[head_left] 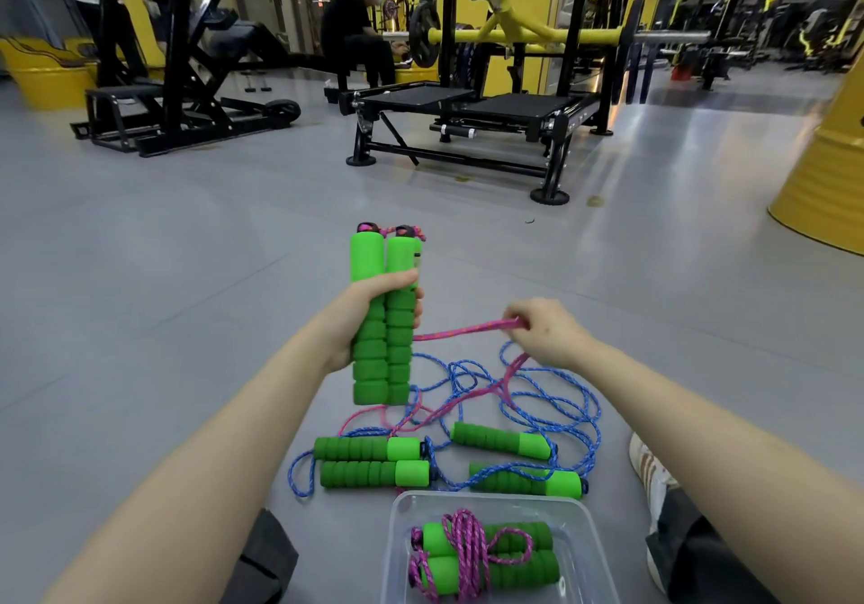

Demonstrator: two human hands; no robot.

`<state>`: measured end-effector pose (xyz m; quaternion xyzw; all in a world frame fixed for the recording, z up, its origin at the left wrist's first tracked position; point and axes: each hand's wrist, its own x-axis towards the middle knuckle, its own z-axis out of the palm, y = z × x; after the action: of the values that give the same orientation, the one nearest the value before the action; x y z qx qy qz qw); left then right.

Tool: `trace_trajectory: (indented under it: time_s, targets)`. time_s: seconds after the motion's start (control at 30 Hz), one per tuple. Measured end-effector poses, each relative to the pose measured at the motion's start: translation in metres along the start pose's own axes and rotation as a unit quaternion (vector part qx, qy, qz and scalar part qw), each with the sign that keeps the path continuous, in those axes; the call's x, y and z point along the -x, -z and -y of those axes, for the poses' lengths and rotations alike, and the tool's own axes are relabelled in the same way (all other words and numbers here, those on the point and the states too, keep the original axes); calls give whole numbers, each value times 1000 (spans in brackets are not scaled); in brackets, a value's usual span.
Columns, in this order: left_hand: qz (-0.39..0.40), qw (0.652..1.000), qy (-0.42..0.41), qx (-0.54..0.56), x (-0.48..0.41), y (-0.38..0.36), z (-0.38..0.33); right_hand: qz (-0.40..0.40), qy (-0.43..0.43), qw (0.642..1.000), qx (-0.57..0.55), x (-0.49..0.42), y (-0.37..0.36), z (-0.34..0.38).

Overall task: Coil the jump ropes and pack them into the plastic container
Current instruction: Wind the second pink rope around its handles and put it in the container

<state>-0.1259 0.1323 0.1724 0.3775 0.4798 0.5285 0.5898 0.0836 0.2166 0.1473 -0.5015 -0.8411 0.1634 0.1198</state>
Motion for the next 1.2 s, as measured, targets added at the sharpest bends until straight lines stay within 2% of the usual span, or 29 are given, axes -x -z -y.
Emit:
trace_trajectory:
  time_s: [0.07,0.13,0.23,0.3,0.4,0.47,0.5,0.53,0.6,0.63,0.67,0.73,0.83,0.93,1.07,1.1,1.2]
  targets:
    - [-39,998,-9,-49,1,17,-4,-140,-38,987,-72,-5,5,-11]
    - [-82,991,-29,-97,3,34,-9,-233,-68,958,-155,-9,13,-19]
    - [-142,975,-82,-148,5,51,-13,-271,-46,912,-304,-10,29,-4]
    - [-186,961,-117,-167,4,52,-13,-305,10,878,-369,-7,45,21]
    - [-240,936,-185,-178,1,49,-19,-418,86,823,-375,-6,76,56]
    - [-293,910,-223,-191,1,52,-25,-489,61,794,-356,-8,83,49]
    - [-326,896,-230,-196,3,56,-27,-495,22,808,-318,-7,81,34]
    - [-358,882,-230,-201,6,62,-27,-472,-27,844,-254,-8,76,16]
    - [-400,866,-207,-218,13,76,-23,-333,-129,926,-120,-6,58,-19]
    - [-404,866,-193,-222,16,81,-20,-251,-171,944,-126,-5,52,-27]
    - [-399,872,-181,-219,17,83,-18,-177,-198,946,-189,-4,51,-25]
    - [-367,890,-181,-201,15,79,-19,-87,-198,898,-383,-4,57,-3]
    - [-260,938,-179,-140,12,48,-28,-98,-75,829,-545,-4,86,38]
    - [-73,993,-82,-54,17,11,-38,-85,41,777,-622,-1,103,67]
    - [99,995,-29,14,25,-23,-39,-20,47,790,-611,2,81,80]
    - [128,991,-32,10,26,-30,-38,-11,52,802,-594,2,74,82]
    - [173,983,-53,-19,26,-41,-37,-23,36,872,-488,5,65,85]
